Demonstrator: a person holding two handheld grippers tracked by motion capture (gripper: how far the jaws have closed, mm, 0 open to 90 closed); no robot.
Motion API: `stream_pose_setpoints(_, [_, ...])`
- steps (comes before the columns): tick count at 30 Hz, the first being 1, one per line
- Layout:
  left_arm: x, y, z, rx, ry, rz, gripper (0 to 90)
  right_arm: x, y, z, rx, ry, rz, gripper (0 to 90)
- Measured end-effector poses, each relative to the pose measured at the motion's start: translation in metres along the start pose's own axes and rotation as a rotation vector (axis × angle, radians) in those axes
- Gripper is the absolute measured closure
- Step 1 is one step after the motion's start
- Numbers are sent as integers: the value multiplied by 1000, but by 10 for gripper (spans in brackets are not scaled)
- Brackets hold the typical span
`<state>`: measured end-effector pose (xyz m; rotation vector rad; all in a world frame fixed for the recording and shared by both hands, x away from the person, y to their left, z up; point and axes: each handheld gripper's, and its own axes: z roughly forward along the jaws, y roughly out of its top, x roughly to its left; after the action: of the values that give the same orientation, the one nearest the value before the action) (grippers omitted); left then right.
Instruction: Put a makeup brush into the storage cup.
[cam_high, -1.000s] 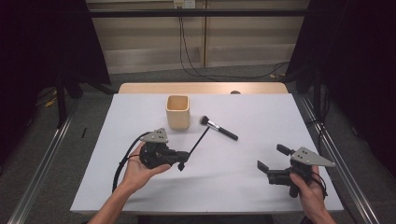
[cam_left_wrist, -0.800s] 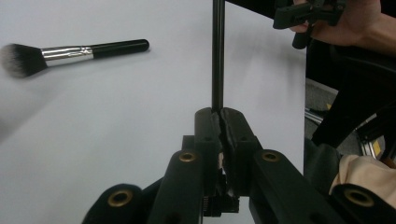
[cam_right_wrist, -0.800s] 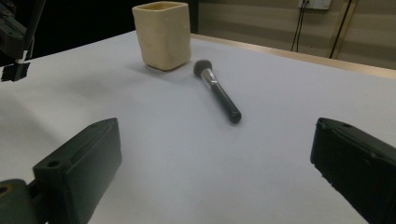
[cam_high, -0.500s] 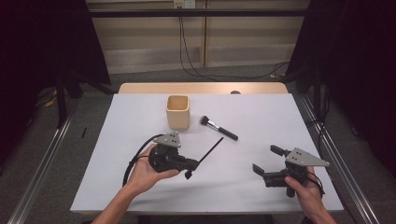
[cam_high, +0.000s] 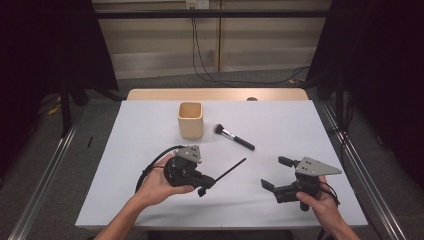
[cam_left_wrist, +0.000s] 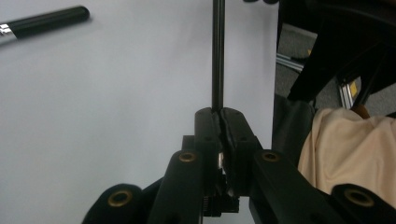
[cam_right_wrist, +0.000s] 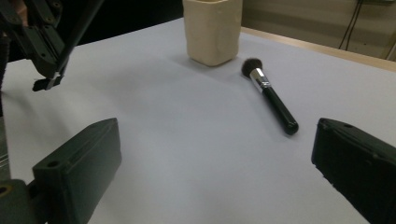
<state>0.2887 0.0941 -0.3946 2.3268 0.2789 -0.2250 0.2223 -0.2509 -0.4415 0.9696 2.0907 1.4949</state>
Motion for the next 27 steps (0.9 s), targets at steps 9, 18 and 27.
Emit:
stream_pose_setpoints(9, [-2, 8, -1, 124, -20, 53, 856, 9, 10, 8, 83, 88, -11, 8])
stream_pose_setpoints(18, [2, 13, -4, 199, -10, 54, 856, 15, 26, 18, 178, 159, -26, 17])
stream_pose_setpoints(27, [7, 21, -4, 277, 13, 67, 856, 17, 40, 30, 275, 233, -56, 17])
